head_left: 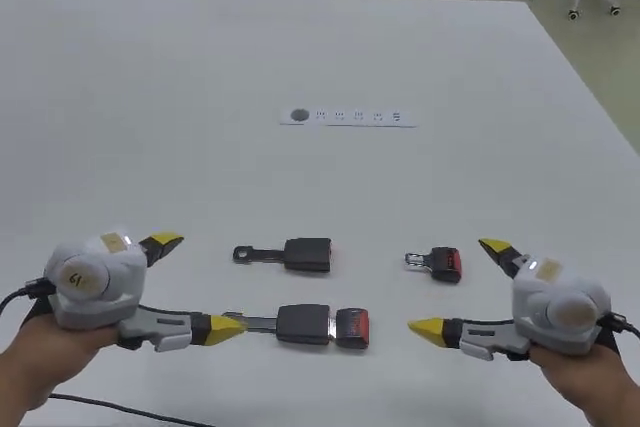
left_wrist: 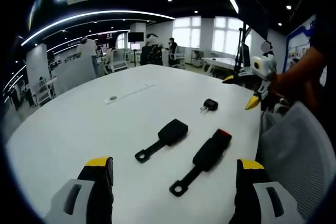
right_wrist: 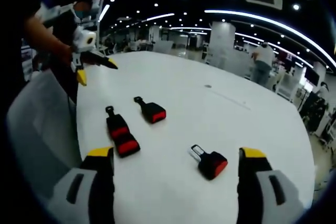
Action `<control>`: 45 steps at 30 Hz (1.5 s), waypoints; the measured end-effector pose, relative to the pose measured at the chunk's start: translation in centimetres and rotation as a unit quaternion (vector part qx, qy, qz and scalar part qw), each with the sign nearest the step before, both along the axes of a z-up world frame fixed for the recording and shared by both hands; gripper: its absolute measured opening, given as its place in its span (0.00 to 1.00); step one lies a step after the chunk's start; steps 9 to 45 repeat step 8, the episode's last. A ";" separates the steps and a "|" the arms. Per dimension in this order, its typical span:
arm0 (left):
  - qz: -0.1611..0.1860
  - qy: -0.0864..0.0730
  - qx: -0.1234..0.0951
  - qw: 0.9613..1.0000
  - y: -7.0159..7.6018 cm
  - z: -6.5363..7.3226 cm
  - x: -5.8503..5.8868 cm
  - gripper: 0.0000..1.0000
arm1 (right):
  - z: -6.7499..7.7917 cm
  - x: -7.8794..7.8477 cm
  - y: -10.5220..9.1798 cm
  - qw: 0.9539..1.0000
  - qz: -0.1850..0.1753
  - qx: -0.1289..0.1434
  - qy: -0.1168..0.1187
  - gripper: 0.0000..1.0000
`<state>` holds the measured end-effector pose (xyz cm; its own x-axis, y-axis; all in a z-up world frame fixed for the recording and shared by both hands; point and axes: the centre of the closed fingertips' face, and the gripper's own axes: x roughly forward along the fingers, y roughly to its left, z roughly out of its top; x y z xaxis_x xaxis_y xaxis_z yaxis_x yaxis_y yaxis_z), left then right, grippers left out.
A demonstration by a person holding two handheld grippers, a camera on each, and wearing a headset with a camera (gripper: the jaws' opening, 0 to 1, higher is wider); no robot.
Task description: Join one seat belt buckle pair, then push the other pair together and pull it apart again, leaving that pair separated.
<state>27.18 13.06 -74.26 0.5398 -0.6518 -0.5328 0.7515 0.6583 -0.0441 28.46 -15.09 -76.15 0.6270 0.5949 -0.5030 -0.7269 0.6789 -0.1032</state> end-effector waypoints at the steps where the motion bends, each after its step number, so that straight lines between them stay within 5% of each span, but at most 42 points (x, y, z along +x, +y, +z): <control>1: 0.004 0.004 0.000 1.000 0.1 -0.1 -0.3 1.00 | -0.1 -0.3 -0.2 1.000 -0.003 0.000 -0.001 1.00; 8: 0.018 -0.003 -0.008 1.000 0.5 0.1 -1.3 1.00 | -0.5 -1.6 -1.0 1.000 -0.020 0.004 0.005 1.00; 45: 0.018 -0.003 -0.008 1.000 0.5 0.1 -1.3 1.00 | -0.5 -1.6 -1.0 1.000 -0.020 0.004 0.005 1.00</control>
